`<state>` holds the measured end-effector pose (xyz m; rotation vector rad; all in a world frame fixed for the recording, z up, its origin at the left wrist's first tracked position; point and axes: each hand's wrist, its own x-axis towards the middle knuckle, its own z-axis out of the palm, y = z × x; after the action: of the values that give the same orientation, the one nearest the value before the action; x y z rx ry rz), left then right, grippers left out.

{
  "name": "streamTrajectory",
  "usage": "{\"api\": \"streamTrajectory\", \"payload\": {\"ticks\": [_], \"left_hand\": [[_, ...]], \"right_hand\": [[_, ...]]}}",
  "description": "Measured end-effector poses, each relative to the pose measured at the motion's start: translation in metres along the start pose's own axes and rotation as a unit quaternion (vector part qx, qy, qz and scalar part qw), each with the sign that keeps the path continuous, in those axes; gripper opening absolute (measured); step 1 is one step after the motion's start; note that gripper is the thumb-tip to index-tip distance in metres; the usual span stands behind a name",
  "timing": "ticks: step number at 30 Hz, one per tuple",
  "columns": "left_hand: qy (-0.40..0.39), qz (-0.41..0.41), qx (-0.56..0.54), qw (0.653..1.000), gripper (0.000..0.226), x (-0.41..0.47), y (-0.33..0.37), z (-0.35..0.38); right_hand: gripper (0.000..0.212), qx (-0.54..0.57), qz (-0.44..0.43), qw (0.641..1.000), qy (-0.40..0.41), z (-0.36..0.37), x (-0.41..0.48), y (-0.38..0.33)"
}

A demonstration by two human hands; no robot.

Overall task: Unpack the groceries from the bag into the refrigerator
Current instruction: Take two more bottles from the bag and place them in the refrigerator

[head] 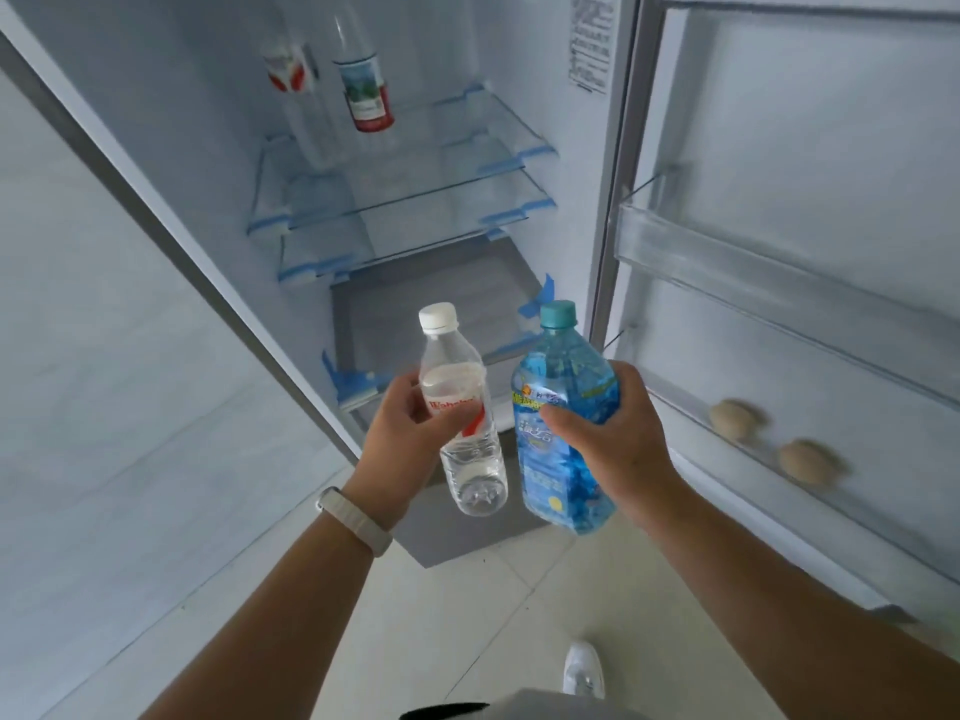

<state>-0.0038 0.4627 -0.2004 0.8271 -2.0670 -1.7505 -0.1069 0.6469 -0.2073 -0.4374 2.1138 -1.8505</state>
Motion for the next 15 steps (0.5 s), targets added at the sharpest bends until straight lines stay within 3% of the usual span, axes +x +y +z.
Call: {"api": "streamTrajectory", "payload": {"ticks": [5,15], "left_hand": [[0.046,0.016,0.004,0.999,0.067,0.016,0.019,-0.014],[0.097,0.075,-0.054,0.991,0.041,0.073,0.070,-0.065]], "right_hand": [[0.044,0.012,-0.030,0.999,-0.036,0.010,0.044,-0.015],[0.047,0.012,-0.118,0.989,-0.086,0.065,0.118,-0.075]]}}
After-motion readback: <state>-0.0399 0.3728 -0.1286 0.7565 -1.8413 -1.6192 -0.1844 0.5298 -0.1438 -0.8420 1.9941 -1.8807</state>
